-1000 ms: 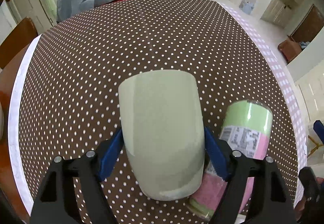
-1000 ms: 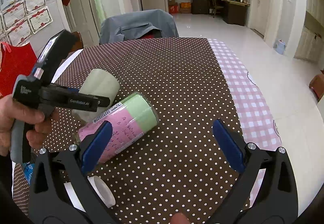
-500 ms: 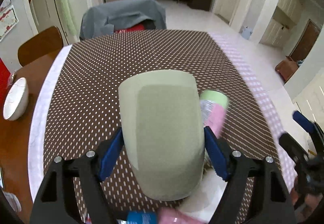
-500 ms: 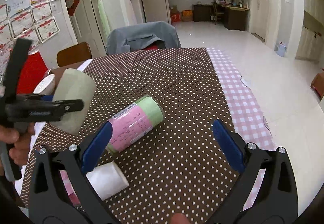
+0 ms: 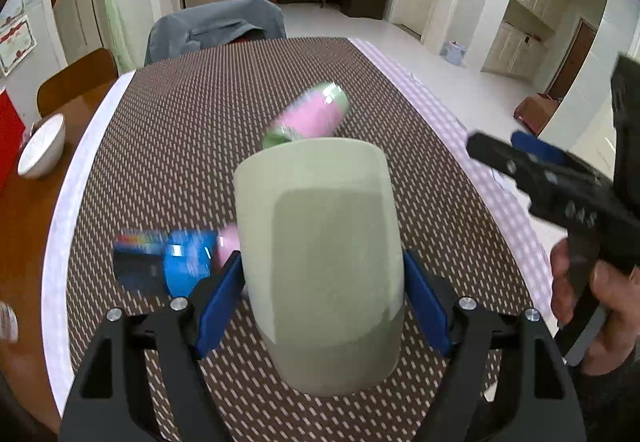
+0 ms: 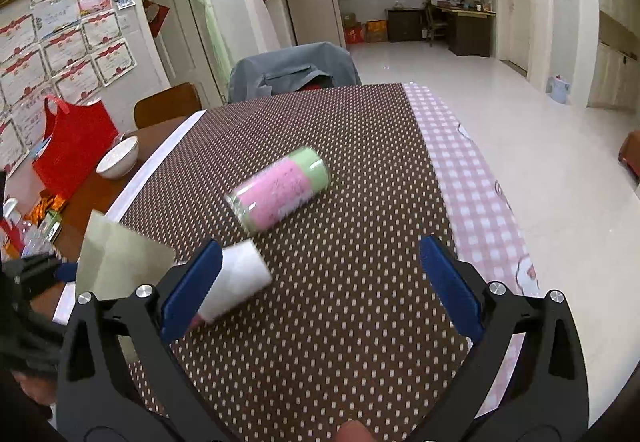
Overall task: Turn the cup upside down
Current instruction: 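Close the left tool on the pale green cup and lift it, then carry the pale green cup with the left tool toward the right tool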
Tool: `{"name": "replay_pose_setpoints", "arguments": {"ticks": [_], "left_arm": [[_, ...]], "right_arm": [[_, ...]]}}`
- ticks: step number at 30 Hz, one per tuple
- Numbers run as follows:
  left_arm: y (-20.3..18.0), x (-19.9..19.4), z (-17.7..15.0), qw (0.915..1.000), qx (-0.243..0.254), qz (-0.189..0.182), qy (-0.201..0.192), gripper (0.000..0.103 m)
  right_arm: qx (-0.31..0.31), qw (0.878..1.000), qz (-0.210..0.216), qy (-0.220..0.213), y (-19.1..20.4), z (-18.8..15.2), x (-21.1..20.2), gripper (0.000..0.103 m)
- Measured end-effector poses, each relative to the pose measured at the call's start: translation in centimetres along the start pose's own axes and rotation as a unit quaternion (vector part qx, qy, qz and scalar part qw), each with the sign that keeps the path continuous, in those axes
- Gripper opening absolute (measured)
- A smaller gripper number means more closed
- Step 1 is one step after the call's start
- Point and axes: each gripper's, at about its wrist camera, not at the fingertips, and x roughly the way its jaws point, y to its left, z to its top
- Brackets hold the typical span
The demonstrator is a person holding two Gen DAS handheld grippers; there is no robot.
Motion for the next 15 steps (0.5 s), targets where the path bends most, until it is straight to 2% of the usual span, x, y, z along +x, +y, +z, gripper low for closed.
{"name": "replay_pose_setpoints", "arguments": {"ticks": [8,15], "left_arm": [[-2.1,1.8,-5.5,0.9992,-0.024,-0.017,0.028,0.077],[-3.5,4.8,-7.4,0.9979,-0.028,-0.009,0.058,0.077]], "right_arm": [[-0.003,1.000,-0.006,0.004,-0.2,-2.3,-1.7,0.097],[0.000,1.000,-0.007,0.007,-0.6,-3.4,-2.4,0.097]]}}
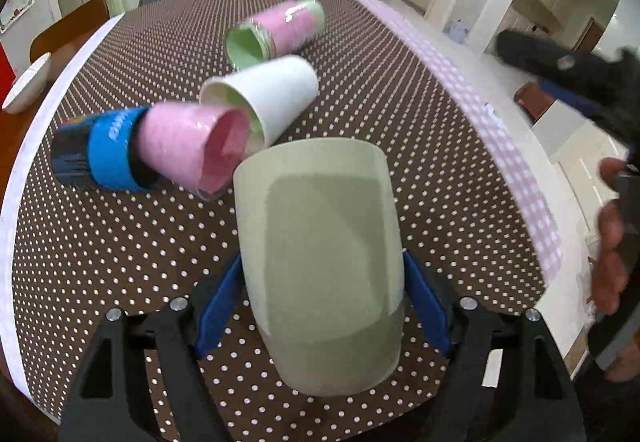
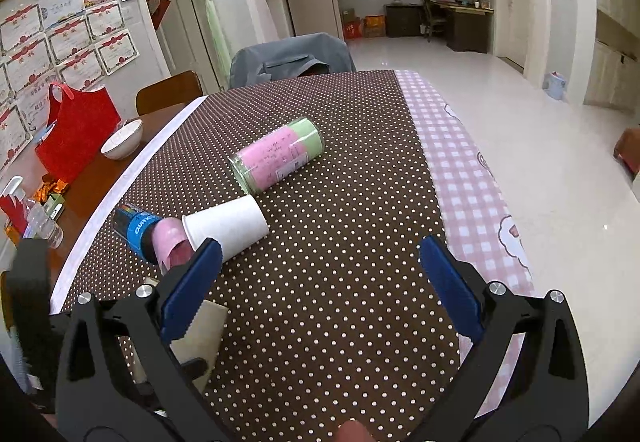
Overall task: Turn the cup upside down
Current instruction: 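Carry the pale green cup with the left tool toward the right tool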
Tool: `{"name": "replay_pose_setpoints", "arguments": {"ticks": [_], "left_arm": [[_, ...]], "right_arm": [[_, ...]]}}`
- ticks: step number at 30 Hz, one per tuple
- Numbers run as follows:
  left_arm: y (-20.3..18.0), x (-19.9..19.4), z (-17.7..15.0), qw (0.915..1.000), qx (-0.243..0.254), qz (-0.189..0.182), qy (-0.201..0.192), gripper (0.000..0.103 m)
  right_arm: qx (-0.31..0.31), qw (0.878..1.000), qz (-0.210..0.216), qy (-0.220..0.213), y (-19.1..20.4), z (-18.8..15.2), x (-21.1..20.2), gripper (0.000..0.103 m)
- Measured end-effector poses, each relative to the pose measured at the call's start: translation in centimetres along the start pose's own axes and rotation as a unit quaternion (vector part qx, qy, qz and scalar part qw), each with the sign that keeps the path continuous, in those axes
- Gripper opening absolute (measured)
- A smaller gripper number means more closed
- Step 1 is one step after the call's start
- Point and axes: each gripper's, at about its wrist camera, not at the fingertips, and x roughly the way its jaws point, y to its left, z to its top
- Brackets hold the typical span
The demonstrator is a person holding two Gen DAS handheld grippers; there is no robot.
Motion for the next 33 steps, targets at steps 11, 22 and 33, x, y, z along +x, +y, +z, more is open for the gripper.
{"name": "replay_pose_setpoints", "arguments": {"ticks": [11,22,33], "left_arm": [[-1.0,-1.8,-0.2,0.9972,0.024,0.056,-0.043,0.098],[0.5,-7.9,-2.2,0.9856,-0.025,0.115,-0.121,0.098],[0.5,-12.3,-2.7,0.9725,-0.046,0.157,-0.166,0.098]], "right_arm": [[0.001,1.000,0.012,0.007,-0.2,-0.5,0.1,0.097],[-0.009,0.999,0.038,0.009,0.5,-0.2,0.0,0.097],[-0.026,0.993,0.116,-0.022,2.0,0.7,-1.6,0.097]]}}
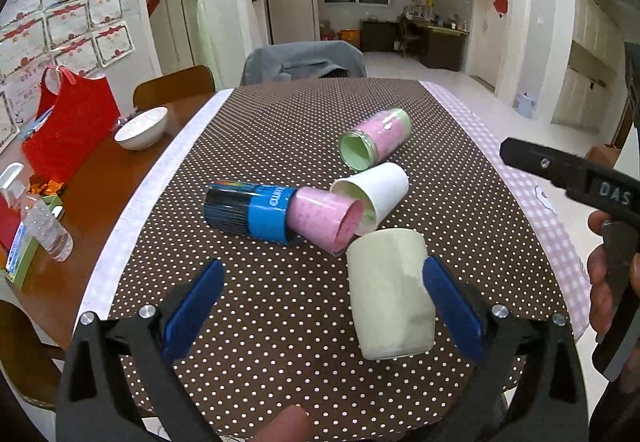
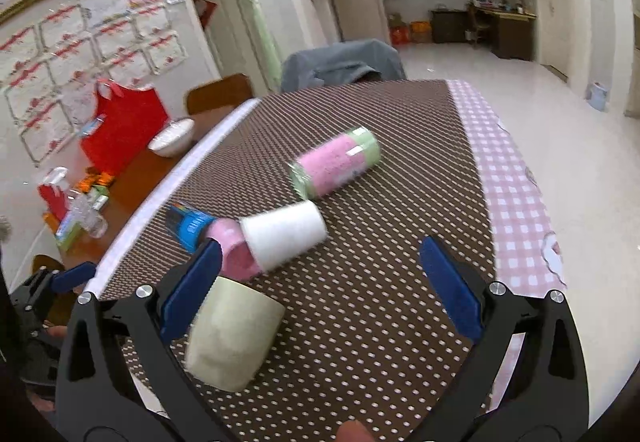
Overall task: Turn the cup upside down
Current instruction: 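Carry the pale green cup with the left tool toward the right tool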
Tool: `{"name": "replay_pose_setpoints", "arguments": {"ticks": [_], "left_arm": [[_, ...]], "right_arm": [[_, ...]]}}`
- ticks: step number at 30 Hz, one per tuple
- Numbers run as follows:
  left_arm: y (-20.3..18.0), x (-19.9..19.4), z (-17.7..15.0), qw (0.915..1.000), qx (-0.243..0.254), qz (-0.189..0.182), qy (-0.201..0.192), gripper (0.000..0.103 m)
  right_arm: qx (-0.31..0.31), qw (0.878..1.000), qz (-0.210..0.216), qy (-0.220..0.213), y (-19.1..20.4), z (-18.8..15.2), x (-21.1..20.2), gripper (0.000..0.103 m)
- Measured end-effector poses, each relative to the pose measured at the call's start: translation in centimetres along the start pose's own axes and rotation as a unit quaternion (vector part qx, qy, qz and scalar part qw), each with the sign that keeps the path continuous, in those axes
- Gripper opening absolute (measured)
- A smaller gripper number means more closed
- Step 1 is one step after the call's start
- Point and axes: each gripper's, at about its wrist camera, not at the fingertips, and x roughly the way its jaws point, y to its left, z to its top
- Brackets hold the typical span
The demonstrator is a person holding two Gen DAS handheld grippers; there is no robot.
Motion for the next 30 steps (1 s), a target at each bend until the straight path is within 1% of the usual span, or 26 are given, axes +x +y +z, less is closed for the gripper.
{"name": "replay_pose_setpoints", "arguments": {"ticks": [6,10,13,16,19,23,25,30], "left_arm": [[0.5,-1.4,0.0,0.9997,-0.009,0.014,-0.016,0.098],[0.8,-1.6,-0.1,0.9994,-0.018,0.023,-0.021,0.098],[1.1,-2.0,-0.4,0.9991,-0.025,0.024,-0.024,0.098],[1.2,-2.4,-0.5,0.9990,-0.026,0.025,-0.028,0.098],[1.4,-2.7,-0.5,0.9988,-0.026,0.027,-0.033,0.098],[1.5,-3.3,-0.7,0.9983,-0.028,0.028,-0.042,0.098],[1.6,-3.7,-0.8,0.9979,-0.029,0.031,-0.048,0.098],[1.9,-4.3,-1.2,0.9972,-0.031,0.035,-0.059,0.098]], "right_arm": [[-0.040,0.999,0.035,-0.007,1.4,0.2,0.2,0.097],[-0.084,0.993,0.072,-0.043,2.5,-0.2,-0.8,0.097],[-0.098,0.989,0.106,-0.038,3.0,-0.2,-1.2,0.097],[-0.119,0.985,0.125,-0.026,3.3,-0.1,-1.1,0.097],[-0.148,0.982,0.117,-0.021,3.9,-0.3,-1.1,0.097],[-0.176,0.975,0.136,-0.014,4.3,-0.7,-1.4,0.097],[-0.200,0.970,0.134,-0.014,4.6,-0.8,-1.5,0.097],[-0.265,0.954,0.143,0.008,5.4,-1.5,-1.1,0.097]]}}
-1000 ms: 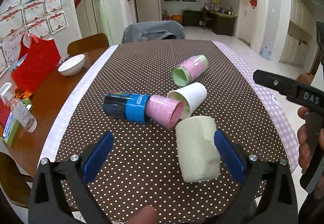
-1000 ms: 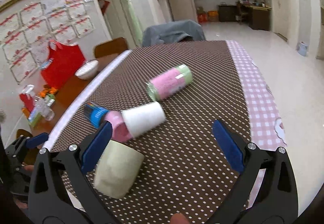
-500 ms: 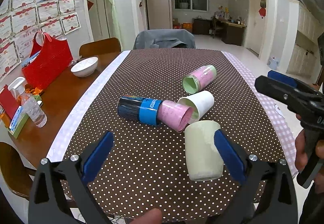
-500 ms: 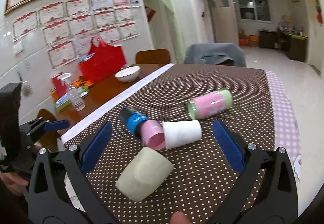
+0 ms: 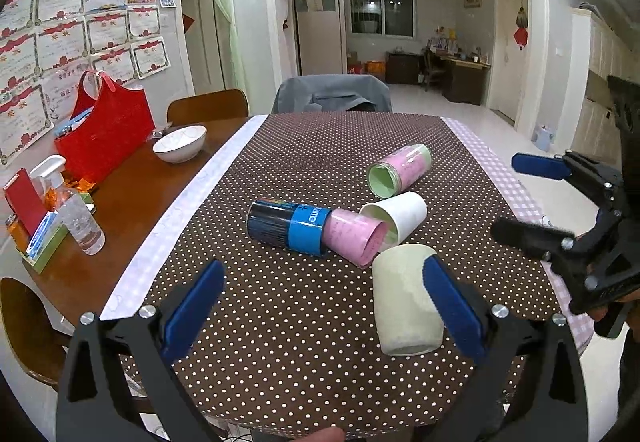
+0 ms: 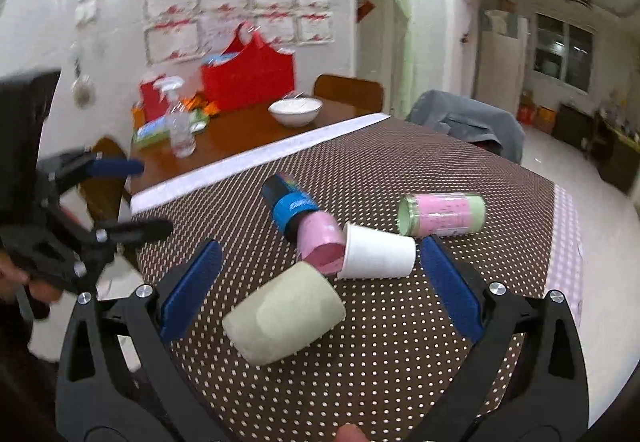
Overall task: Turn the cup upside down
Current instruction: 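Carry the pale green cup with the left tool toward the right tool, then grasp the pale green cup with the right tool while the left tool releases it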
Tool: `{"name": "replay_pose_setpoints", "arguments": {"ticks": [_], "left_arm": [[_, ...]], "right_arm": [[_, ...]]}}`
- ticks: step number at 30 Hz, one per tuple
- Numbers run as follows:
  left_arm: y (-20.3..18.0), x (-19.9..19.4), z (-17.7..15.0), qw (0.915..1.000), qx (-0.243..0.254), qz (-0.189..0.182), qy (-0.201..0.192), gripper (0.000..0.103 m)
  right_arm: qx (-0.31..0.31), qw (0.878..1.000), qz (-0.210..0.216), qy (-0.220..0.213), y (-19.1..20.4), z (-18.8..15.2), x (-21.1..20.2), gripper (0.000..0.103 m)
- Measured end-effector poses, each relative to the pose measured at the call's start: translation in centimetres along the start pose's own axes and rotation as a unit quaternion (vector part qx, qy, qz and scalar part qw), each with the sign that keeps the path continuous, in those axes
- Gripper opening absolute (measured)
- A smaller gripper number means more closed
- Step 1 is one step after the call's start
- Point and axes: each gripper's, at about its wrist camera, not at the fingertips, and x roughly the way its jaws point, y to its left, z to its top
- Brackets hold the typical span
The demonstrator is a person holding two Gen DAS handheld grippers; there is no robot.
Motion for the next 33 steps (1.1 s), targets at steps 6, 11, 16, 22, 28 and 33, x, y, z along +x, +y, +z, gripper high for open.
{"name": "replay_pose_setpoints", "arguments": {"ticks": [6,11,16,22,28,33], "left_arm": [[0.4,-0.4,-0.6,1.0000,-0.003,0.005,-0.003,0.098],[0.4,-0.1,-0.8,1.0000,0.000,0.005,0.004,0.098],[0.6,0.3,-0.9,0.9999,-0.007,-0.004,0.011,0.098],[0.8,1.4,-1.3,0.9996,-0.006,0.003,0.026,0.098],[1.2,2.6,-1.9,0.9989,-0.013,0.008,0.043,0.098],[1.8,3.5,-2.3,0.9980,-0.020,0.014,0.058,0.098]], "right_arm": [[-0.099,0.993,0.021,0.053,0.9,-1.3,1.5,0.097],[-0.180,0.979,0.042,0.088,1.1,-2.0,2.7,0.097],[-0.283,0.950,0.060,0.117,1.8,-2.5,4.1,0.097],[-0.430,0.884,0.091,0.161,3.6,-4.1,6.4,0.097],[-0.532,0.816,0.126,0.185,5.0,-5.1,8.0,0.092],[-0.614,0.755,0.134,0.185,6.2,-5.8,8.4,0.092]]}}
